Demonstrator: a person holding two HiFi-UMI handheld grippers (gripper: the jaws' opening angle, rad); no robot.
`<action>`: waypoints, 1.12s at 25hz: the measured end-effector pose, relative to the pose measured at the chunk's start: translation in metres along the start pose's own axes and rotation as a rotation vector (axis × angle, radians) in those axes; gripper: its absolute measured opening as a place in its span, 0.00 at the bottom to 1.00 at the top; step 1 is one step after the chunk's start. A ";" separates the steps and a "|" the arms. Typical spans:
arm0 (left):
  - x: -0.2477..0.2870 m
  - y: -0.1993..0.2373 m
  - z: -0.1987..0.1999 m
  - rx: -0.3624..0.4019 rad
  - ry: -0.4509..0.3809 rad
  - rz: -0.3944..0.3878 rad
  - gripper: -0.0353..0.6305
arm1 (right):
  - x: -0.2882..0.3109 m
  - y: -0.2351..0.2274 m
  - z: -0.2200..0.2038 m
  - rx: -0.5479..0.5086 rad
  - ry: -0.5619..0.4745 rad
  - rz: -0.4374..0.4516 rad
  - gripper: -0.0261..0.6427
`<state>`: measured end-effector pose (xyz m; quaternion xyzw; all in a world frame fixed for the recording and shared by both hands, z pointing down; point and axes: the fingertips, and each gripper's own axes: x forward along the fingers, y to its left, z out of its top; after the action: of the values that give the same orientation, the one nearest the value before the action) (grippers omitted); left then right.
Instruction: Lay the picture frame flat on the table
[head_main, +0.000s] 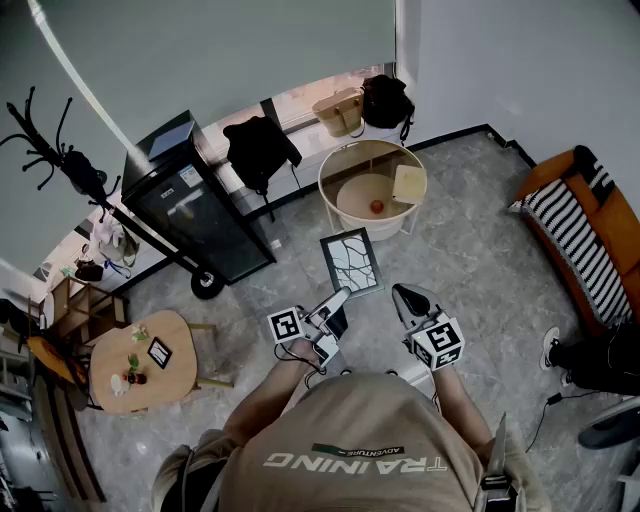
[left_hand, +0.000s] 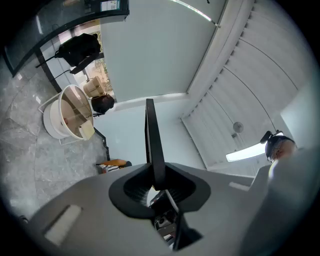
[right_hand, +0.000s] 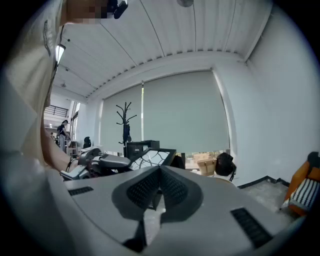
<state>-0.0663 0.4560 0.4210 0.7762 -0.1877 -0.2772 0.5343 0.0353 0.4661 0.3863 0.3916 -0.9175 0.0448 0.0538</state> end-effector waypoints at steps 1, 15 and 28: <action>-0.003 0.003 -0.001 -0.001 0.004 0.013 0.17 | 0.000 0.002 -0.001 0.013 -0.010 0.014 0.05; -0.008 0.008 0.004 0.000 0.007 0.017 0.17 | 0.006 0.010 -0.002 0.025 0.008 0.050 0.05; -0.032 0.032 0.011 -0.045 0.015 0.035 0.17 | 0.013 0.023 -0.042 0.050 0.092 0.044 0.05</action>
<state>-0.0981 0.4553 0.4553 0.7627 -0.1909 -0.2661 0.5577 0.0121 0.4776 0.4290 0.3699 -0.9211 0.0869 0.0851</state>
